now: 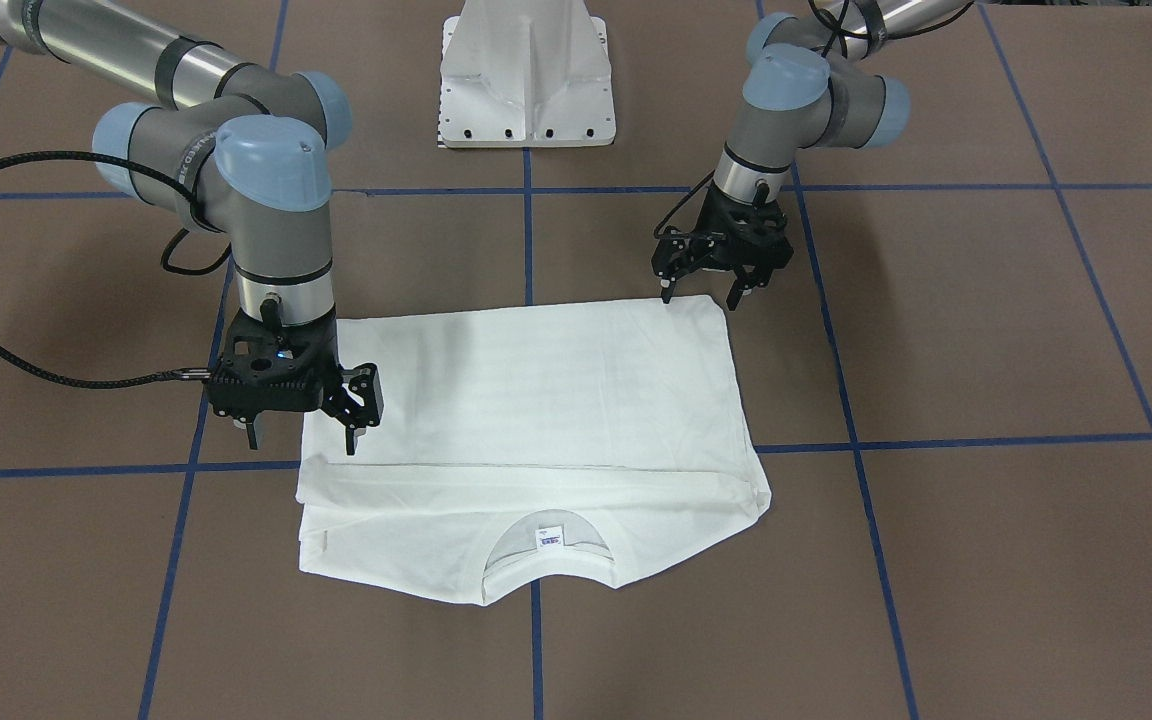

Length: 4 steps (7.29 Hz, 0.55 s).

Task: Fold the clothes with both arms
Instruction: 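Release the hem at the collar and lower both grippers beside the folded shirt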

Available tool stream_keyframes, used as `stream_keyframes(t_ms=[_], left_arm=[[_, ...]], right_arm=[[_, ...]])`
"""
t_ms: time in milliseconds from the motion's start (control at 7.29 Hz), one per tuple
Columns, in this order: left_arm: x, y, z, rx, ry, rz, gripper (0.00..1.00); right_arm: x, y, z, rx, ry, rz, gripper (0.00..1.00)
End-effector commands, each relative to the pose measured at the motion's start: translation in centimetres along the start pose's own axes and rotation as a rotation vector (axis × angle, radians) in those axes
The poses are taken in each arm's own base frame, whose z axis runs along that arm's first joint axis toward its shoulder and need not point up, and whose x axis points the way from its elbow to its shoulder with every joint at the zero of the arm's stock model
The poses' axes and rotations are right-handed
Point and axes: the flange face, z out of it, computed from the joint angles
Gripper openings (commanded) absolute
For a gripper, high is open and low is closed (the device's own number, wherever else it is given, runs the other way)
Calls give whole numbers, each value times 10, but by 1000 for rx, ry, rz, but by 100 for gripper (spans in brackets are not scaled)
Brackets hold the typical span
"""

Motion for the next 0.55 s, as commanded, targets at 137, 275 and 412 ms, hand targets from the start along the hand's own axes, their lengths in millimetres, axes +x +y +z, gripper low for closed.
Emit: stream_keyframes(t_ms=[137, 275, 412], left_arm=[[5, 0, -2, 0, 11, -36, 29], [5, 0, -3, -1, 13, -38, 0], [3, 0, -2, 0, 10, -36, 0]], right_arm=[[0, 0, 0, 3, 2, 1, 100], [0, 0, 0, 3, 2, 1, 100], [0, 0, 0, 3, 2, 1, 100]])
